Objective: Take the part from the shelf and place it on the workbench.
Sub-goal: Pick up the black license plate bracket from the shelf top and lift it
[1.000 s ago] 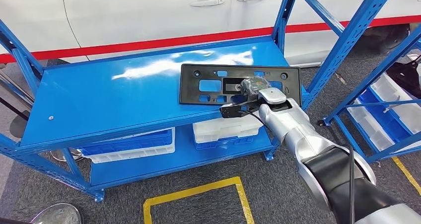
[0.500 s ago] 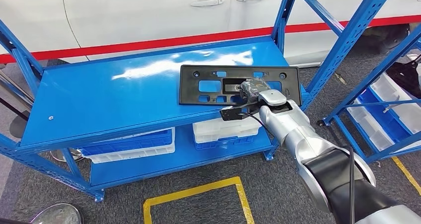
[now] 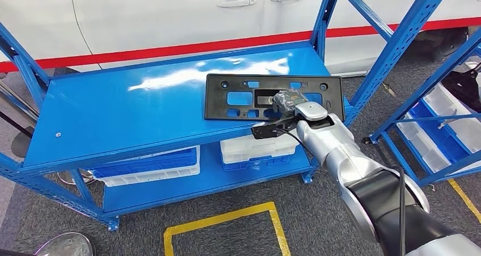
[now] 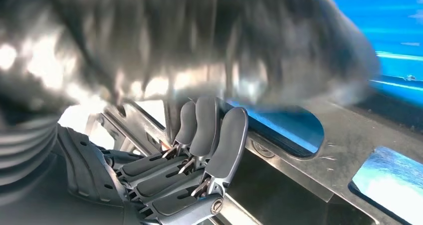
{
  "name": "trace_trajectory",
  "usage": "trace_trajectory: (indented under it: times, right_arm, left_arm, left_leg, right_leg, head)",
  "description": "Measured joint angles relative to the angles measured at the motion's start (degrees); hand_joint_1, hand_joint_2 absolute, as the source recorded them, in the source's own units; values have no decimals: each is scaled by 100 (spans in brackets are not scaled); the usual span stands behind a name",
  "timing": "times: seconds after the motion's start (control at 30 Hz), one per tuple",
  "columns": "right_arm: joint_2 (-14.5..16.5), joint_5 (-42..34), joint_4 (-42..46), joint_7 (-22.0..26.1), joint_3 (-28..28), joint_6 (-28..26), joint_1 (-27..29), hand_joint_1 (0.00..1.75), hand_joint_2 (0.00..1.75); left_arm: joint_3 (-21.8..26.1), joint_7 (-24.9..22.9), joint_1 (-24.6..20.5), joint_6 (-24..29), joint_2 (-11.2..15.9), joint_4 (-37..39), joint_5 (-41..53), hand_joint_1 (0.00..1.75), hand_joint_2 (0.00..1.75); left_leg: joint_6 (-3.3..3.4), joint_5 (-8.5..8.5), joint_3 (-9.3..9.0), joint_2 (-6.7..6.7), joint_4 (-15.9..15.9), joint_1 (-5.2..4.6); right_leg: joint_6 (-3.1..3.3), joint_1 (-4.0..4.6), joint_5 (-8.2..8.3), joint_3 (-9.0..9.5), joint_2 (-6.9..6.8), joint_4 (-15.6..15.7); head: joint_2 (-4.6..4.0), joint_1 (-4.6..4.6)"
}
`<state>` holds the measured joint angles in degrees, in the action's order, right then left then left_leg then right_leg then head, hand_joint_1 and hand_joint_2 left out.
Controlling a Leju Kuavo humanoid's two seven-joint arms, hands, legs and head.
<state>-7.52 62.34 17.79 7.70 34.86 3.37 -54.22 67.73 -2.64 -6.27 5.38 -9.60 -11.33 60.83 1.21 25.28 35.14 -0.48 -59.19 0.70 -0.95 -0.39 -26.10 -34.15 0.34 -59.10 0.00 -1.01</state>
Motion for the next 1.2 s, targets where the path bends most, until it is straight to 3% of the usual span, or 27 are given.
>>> trace_trajectory:
  times: [0.03, 0.1, 0.17, 0.2, 0.23, 0.33, 0.47, 0.6, 1.2]
  right_arm:
    - [0, 0, 0, 2, 0, 3, 0, 0, 0]
    - [0, 1, 0, 9, -4, 20, -4, 0, 87]
    - [0, 15, 0, 19, -10, 64, -21, 0, 87]
    - [0, 25, 0, 24, -11, 88, -34, 0, 44]
    - [0, 33, 0, 31, -11, 110, -50, 0, 44]
    - [0, 43, 0, 60, -11, 134, -96, 0, 175]
    - [0, 86, 0, 67, -11, 182, -152, 0, 175]
    - [5, 126, 0, 52, -11, 230, -193, 0, 0]
    - [132, 160, 98, 98, -55, 191, -567, 0, 0]
  left_arm:
    - [0, 0, 0, -1, 0, -1, 0, 0, 0]
    - [0, 4, 0, -4, 0, -1, 2, 0, 0]
    - [0, 19, 0, -14, 0, -2, 17, 0, 0]
    - [0, 27, 0, -19, 0, -2, 26, 0, 0]
    - [0, 34, -1, -25, 0, -2, 34, 0, 0]
    - [0, 44, -2, -43, 0, -1, 43, 0, 0]
    - [0, 46, -2, -59, 0, -1, 59, 0, 0]
    - [0, 45, -3, -57, 0, -1, 89, 0, 0]
    - [43, 50, -11, -57, 0, -1, 56, 0, 0]
  left_leg:
    - [0, 0, 0, 0, 0, 0]
    - [0, 0, 0, 0, 0, 0]
    - [0, 0, 0, 0, 0, 0]
    - [0, 0, 0, 0, 0, 0]
    - [0, 0, 0, 0, 0, 0]
    - [0, 0, 0, 0, 0, 0]
    - [0, 0, 0, 0, 0, 0]
    - [0, 0, 1, 0, 0, 0]
    - [0, 0, 2, -1, 0, 0]
  right_leg:
    - [0, 0, 0, 0, 0, 0]
    - [0, 0, 0, 0, 0, 0]
    - [0, 0, 0, 0, 0, 0]
    - [0, 0, 0, 0, 0, 0]
    - [0, 0, 0, 0, 0, 0]
    - [0, 0, 0, 0, 0, 0]
    - [0, 0, 0, 0, 0, 0]
    - [0, 0, 0, 0, 0, 0]
    - [0, 0, 0, -1, 0, 0]
  head:
    - [0, 0]
    - [0, 0]
    - [0, 0]
    - [0, 0]
    - [0, 0]
    - [0, 0]
    - [0, 0]
    - [0, 0]
    - [0, 0]
